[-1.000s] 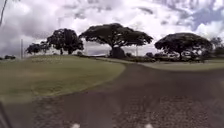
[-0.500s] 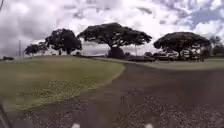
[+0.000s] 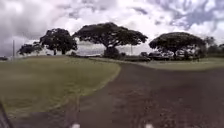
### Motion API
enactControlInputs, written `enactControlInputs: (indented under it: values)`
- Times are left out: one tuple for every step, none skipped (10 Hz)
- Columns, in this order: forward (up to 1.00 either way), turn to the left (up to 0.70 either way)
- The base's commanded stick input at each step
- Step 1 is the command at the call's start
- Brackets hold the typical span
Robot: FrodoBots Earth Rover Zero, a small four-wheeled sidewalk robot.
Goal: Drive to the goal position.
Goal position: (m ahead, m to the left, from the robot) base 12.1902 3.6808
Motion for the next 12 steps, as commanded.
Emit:
enactControlInputs:
  values:
    - [0.70,-0.35]
    - [0.70,-0.35]
    - [0.70,-0.35]
    - [0.70,-0.35]
    - [0.70,-0.35]
    - [0.70,-0.35]
    - [0.70,-0.35]
    - [0.70,-0.30]
    - [0.70,0.00]
    - [0.70,0.00]
    - [0.70,0.00]
    - [0.70,0.00]
